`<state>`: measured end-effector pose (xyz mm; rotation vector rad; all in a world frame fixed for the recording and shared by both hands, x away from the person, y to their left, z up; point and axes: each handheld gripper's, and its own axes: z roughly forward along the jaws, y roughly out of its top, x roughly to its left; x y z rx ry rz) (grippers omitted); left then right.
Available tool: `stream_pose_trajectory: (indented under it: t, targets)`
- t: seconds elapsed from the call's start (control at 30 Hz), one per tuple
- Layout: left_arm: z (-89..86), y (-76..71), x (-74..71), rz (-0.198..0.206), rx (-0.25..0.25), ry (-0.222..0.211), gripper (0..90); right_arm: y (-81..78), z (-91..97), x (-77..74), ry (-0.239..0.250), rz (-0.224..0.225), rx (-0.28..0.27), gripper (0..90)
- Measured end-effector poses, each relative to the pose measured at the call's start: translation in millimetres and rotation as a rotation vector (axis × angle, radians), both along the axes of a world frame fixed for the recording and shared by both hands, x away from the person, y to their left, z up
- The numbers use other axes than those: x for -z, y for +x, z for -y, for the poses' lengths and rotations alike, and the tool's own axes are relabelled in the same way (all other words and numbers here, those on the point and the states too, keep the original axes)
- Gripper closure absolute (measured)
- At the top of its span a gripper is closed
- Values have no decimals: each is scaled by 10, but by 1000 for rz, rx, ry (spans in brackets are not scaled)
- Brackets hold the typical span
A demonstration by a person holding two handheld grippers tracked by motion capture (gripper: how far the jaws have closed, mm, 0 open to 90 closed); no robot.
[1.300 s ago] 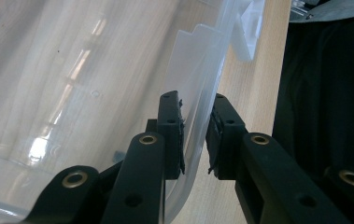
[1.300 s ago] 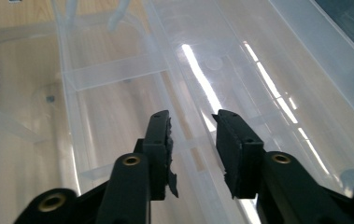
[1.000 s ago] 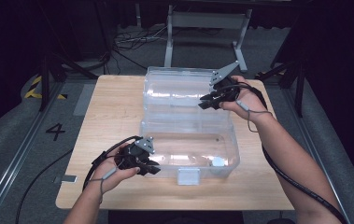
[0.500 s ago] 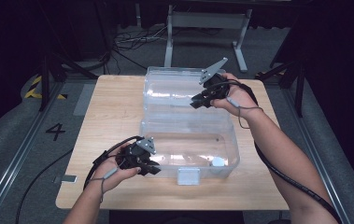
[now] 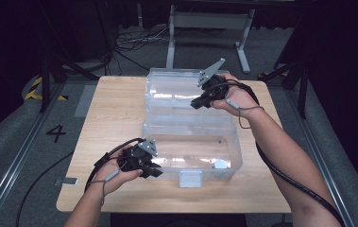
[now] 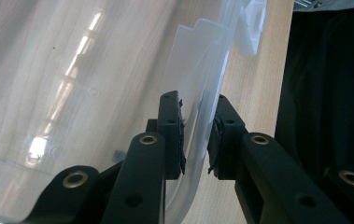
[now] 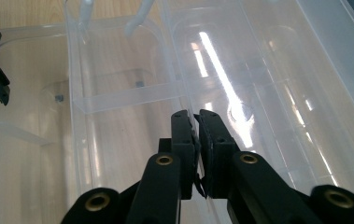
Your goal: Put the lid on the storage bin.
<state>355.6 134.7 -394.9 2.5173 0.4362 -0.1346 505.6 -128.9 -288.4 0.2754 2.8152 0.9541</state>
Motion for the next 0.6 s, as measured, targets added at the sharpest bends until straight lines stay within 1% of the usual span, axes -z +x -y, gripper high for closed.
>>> stream_pose_trajectory:
  t: [0.03,0.13,0.2,0.37,0.4,0.43,0.6]
  targets:
    - [1,-2,1,1,-2,1,776,-4,10,-2,-1,1,-1,857]
    - [4,0,5,2,-1,1,776,-18,42,-3,21,-23,10,856]
    - [6,0,8,1,-1,4,776,-37,52,-9,25,-29,10,855]
    - [10,1,14,1,0,6,776,-110,48,-30,23,-18,5,854]
    - [10,1,14,1,0,7,776,-122,47,-33,25,-13,-6,854]
    - [11,1,14,1,0,8,776,-140,46,-39,25,-17,0,855]
    - [13,1,15,1,-1,10,776,-206,44,-65,13,-4,-15,854]
